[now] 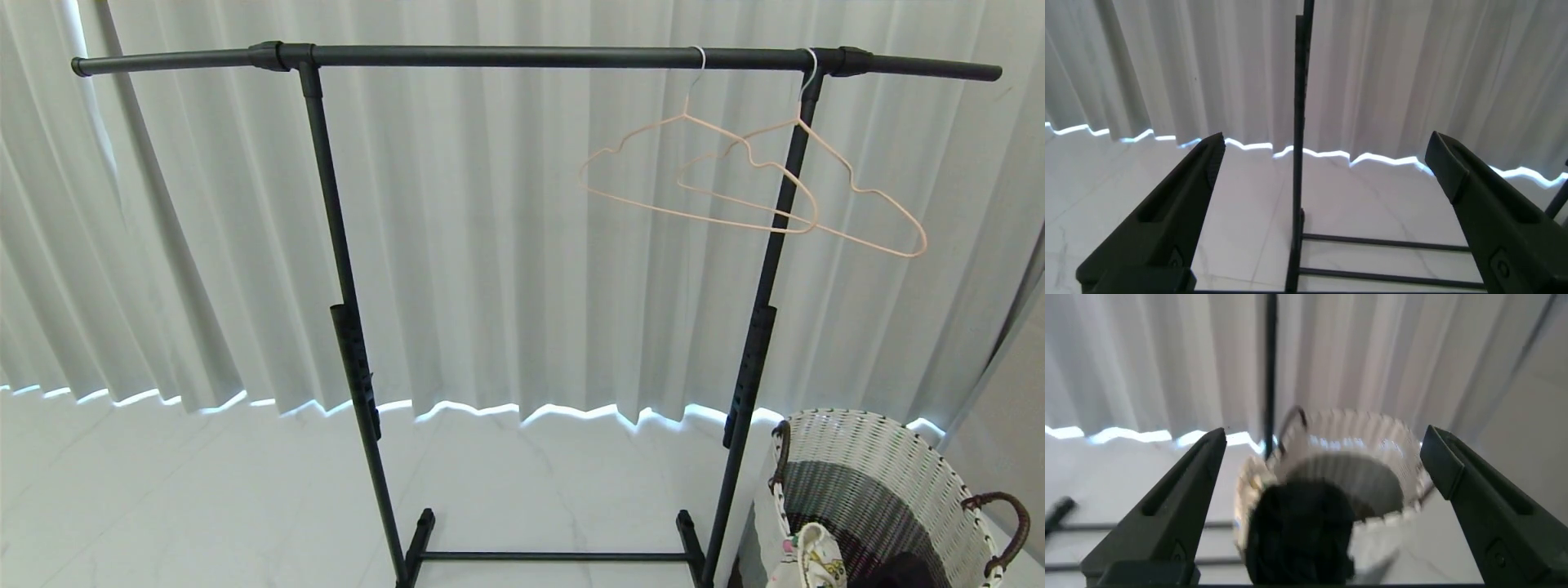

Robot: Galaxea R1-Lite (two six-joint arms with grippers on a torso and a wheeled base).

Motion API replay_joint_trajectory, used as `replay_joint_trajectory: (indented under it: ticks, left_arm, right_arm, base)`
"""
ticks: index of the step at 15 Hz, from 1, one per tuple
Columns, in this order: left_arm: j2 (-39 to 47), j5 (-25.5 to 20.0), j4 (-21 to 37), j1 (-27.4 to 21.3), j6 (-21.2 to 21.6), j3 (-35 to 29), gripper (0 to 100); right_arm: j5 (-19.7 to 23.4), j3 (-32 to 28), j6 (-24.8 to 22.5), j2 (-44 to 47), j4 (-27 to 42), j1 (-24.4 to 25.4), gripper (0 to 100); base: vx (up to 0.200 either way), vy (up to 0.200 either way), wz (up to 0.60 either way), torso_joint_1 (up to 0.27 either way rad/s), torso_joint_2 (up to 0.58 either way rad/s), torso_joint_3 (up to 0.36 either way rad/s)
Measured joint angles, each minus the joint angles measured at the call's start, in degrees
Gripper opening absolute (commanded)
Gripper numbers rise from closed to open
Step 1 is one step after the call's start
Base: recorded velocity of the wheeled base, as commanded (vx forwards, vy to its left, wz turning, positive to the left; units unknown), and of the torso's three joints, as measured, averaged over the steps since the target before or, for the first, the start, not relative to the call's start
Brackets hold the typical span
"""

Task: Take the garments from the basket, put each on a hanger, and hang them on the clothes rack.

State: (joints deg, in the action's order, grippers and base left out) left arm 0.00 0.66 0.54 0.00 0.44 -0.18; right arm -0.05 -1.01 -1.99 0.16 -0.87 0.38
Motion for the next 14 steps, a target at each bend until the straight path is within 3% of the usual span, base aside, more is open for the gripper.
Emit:
replay_joint_trajectory:
  ticks: [2, 5, 10, 14]
  left_arm:
    - [0.00, 0.00, 0.00, 0.00, -0.06, 0.00, 100]
    - [0.00, 0.07, 0.00, 0.00, -0.54, 0.00, 100]
    - [0.00, 0.12, -0.02, 0.00, -0.62, 0.00, 100]
    - [0.00, 0.10, 0.00, 0.00, -0.65, 0.00, 100]
  right_arm:
    - [2.34, -4.74, 1.48, 2.56, -0.66, 1.24, 100]
    - [3.85, -13.42, 0.55, 14.25, -0.77, 4.99, 100]
    - [2.40, -18.33, -11.61, 43.86, 2.67, 4.46, 100]
    - [-3.50, -18.60, -23.84, 64.54, 3.32, 2.79, 100]
  base:
    - [0.000, 0.000, 0.00, 0.000, 0.00, 0.000]
    - [0.000, 0.000, 0.00, 0.000, 0.00, 0.000]
    - [0.000, 0.000, 0.00, 0.000, 0.00, 0.000]
    - [0.000, 0.000, 0.00, 0.000, 0.00, 0.000]
